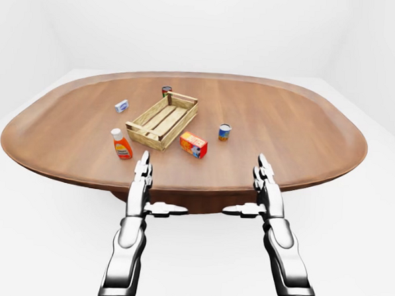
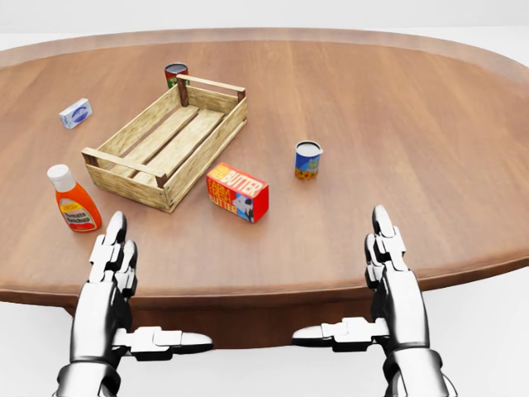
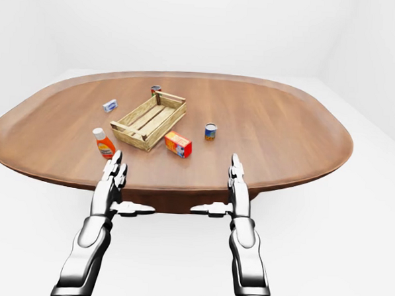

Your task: Pick up the butter and put it in the tray.

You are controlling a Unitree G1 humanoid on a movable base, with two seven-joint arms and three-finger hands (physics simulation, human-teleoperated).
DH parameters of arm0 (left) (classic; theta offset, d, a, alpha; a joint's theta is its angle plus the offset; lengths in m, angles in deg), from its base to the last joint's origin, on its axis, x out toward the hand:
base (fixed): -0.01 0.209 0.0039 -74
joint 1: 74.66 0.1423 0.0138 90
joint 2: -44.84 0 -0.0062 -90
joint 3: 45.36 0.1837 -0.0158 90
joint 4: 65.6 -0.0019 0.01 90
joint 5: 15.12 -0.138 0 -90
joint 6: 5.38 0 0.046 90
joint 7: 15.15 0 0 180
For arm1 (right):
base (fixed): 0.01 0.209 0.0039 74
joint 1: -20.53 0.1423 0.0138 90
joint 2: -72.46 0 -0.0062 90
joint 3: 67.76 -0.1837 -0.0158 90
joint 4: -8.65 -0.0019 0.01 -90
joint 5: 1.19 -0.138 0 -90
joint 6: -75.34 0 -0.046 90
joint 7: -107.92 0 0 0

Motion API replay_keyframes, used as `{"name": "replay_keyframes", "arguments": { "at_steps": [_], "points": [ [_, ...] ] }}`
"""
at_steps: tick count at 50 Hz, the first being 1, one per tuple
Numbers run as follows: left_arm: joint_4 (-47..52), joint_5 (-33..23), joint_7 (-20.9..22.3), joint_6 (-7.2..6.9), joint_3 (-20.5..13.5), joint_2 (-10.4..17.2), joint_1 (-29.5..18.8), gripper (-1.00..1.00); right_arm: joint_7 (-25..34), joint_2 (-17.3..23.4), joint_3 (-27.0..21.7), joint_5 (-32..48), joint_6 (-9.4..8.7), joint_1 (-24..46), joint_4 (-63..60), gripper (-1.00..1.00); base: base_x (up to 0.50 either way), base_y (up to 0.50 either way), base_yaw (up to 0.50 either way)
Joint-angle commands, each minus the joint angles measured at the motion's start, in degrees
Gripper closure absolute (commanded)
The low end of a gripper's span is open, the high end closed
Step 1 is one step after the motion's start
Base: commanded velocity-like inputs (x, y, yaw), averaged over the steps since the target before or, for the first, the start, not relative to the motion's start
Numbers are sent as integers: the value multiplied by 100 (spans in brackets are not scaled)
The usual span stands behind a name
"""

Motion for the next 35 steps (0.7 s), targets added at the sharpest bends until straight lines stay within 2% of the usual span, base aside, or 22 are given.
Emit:
{"name": "replay_keyframes", "arguments": {
  "at_steps": [1,2,3,4,7,8,11,13,14,18,21,28,35],
  "points": [
    [382,-106,101,114,-91,58,228,-100,28,78,-109,214,-207,-93,-335,-100,0,0,0],
    [385,-106,106,116,-93,56,230,-100,27,75,-111,222,-211,-94,-340,-100,0,0,0],
    [562,-56,156,-20,-103,59,281,-100,-98,97,-99,427,-316,-95,-392,-100,0,0,0],
    [705,-15,201,-106,-109,58,334,-100,-60,80,-94,402,-327,-123,-456,-100,0,0,0],
    [935,-2,261,-156,-118,58,439,-100,-40,58,-67,446,-437,-217,-683,-100,0,0,0],
    [1199,27,312,-279,-107,56,549,-100,-22,40,-37,458,-453,-305,-938,-100,0,0,0],
    [1465,30,391,-360,-110,53,678,-100,-10,15,29,545,-453,-460,-1362,-100,0,0,0],
    [1714,69,440,-464,-141,51,754,-100,17,-2,102,608,-453,-603,-1770,-100,0,0,0],
    [2001,119,492,-566,-165,58,842,-100,14,-11,182,706,-453,-725,-2120,-100,0,0,0],
    [2290,118,648,-566,-207,56,1016,-100,-157,5,358,1225,-453,-930,-2748,-100,0,0,0],
    [2710,256,771,-566,-303,43,1116,-100,-42,-31,506,1187,-453,-1127,-3230,-100,0,0,0],
    [2812,359,872,-566,-505,19,1038,-100,-18,10,676,1190,-453,-1299,-3635,-100,0,0,0],
    [3180,443,949,-566,-562,-22,1185,-100,-29,142,960,1685,-453,-1524,-4101,-100,0,0,0]
  ]
}}
